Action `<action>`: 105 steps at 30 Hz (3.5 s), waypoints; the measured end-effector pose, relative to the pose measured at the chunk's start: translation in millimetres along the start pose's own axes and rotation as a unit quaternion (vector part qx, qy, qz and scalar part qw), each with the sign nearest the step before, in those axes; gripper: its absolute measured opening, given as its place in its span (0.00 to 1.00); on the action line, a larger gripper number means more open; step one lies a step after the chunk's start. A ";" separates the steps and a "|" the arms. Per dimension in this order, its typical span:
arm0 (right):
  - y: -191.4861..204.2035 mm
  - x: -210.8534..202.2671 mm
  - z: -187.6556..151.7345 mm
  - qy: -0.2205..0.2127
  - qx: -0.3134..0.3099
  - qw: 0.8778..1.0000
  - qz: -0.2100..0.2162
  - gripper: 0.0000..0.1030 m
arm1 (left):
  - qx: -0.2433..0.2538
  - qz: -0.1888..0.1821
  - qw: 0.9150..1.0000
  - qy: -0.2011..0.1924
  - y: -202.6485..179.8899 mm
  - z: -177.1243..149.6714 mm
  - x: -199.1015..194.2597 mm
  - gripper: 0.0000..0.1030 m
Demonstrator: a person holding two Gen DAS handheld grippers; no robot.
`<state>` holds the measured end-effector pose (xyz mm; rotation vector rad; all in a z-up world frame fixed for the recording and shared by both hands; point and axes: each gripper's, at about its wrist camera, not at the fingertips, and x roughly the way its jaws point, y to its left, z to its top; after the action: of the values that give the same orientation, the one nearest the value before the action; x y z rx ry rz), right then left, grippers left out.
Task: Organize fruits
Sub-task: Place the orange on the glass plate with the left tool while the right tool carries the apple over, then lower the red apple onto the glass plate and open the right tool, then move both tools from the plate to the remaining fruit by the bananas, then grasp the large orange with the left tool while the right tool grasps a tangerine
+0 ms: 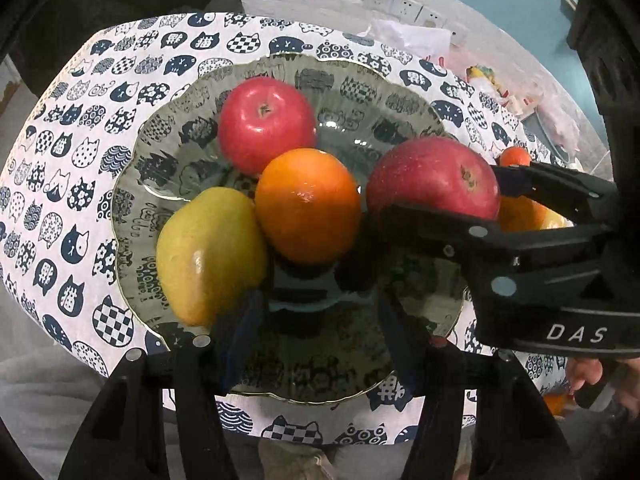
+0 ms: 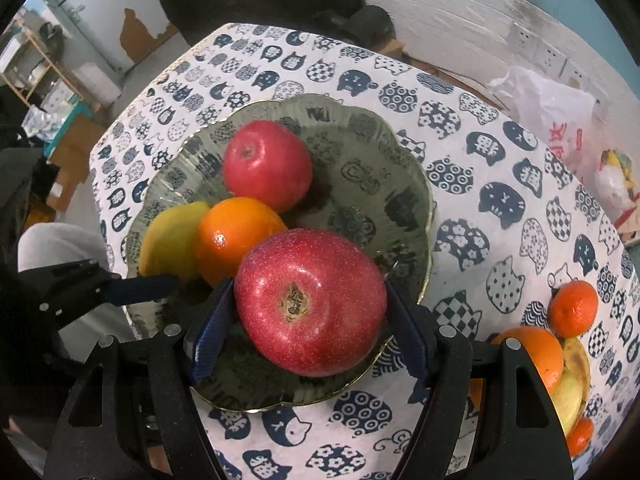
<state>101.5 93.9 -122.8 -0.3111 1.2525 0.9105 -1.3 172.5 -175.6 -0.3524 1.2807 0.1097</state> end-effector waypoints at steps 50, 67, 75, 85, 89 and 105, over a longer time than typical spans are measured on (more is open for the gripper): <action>-76.6 -127.7 -46.9 -0.101 0.093 0.988 -0.065 0.76 | 0.076 -0.013 0.996 -0.042 -89.5 14.2 -32.3 0.73; -161.1 -175.2 -119.9 -0.119 0.187 0.968 -0.114 0.76 | 0.142 -0.010 0.989 -0.031 -169.5 26.9 -3.4 0.76; -196.3 -172.8 -148.8 -0.095 0.224 0.961 -0.133 0.76 | 0.151 0.000 0.988 -0.014 -188.6 36.3 19.6 0.77; -230.4 -144.1 -174.2 -0.054 0.260 0.956 -0.128 0.76 | 0.138 -0.021 0.990 0.003 -192.8 48.9 41.8 0.77; -239.6 -135.9 -180.0 -0.046 0.273 0.953 -0.121 0.76 | 0.131 -0.032 0.991 0.010 -191.1 53.0 50.0 0.77; -258.3 -102.3 -187.9 -0.018 0.293 0.951 -0.093 0.74 | 0.079 -0.080 0.994 0.011 -177.1 69.7 66.1 0.79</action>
<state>160.4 -234.2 -159.6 0.0604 1.3725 0.3513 130.4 20.3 -186.9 -0.3192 1.2688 -0.1305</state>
